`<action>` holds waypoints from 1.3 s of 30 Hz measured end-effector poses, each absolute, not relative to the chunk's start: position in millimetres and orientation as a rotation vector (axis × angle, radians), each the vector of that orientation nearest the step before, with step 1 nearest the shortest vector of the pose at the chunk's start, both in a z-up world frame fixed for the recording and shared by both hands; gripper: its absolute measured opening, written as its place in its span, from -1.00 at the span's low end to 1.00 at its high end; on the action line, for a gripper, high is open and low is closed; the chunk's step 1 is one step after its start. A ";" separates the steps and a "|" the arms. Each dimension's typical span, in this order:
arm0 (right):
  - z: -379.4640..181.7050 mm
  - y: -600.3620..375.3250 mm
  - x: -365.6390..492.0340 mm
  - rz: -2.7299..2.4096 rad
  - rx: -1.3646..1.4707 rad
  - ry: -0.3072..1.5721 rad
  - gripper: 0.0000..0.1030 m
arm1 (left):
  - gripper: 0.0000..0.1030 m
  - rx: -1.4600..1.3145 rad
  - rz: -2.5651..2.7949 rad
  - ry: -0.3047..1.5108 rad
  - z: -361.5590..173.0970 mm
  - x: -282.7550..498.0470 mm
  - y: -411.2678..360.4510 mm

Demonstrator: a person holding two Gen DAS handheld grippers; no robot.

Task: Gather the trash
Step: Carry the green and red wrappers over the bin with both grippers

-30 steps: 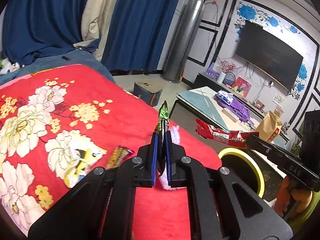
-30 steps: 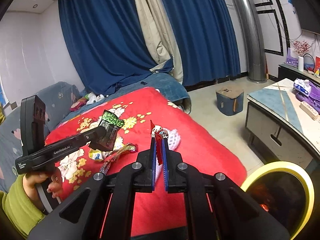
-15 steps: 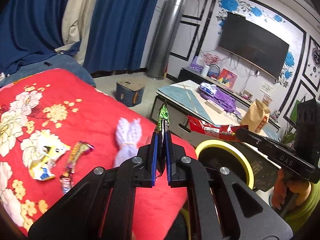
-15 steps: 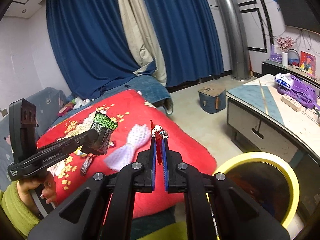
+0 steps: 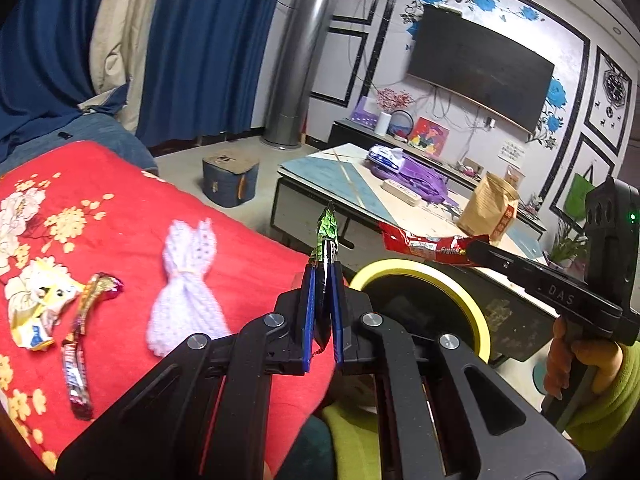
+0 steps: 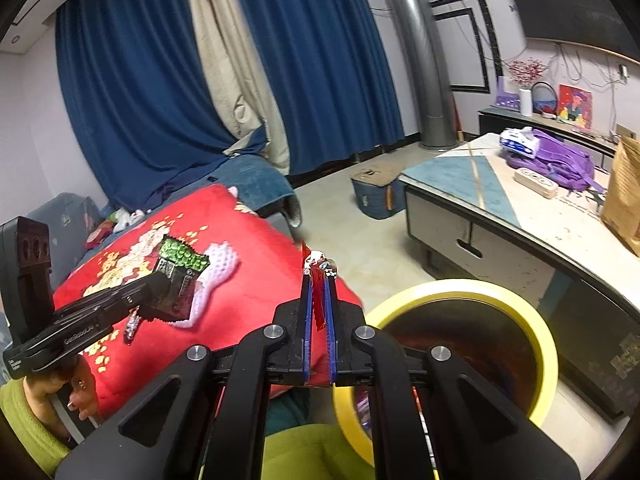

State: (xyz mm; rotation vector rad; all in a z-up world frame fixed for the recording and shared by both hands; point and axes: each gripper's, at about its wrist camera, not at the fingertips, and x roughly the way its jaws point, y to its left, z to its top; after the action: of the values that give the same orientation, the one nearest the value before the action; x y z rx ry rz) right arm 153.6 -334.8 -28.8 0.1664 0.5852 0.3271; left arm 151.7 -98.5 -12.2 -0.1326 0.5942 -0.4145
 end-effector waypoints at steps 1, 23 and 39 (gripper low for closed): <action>-29.8 -338.6 153.4 0.315 0.168 0.583 -0.88 | -0.93 -0.128 -0.421 0.594 -13.0 151.9 -102.9; -62.4 -412.3 150.4 0.129 0.242 0.673 -0.88 | -0.93 -0.057 -0.578 0.650 -36.6 159.7 -175.5; -80.9 -431.1 161.0 0.083 0.308 0.739 -0.88 | -0.92 0.039 -0.685 0.720 -67.7 162.2 -226.1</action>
State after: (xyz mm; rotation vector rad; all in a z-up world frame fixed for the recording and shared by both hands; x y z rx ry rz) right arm 161.0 -431.1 -80.9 0.3077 0.7389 0.0835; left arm 162.2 -226.1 -67.7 0.0389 0.7197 -0.6850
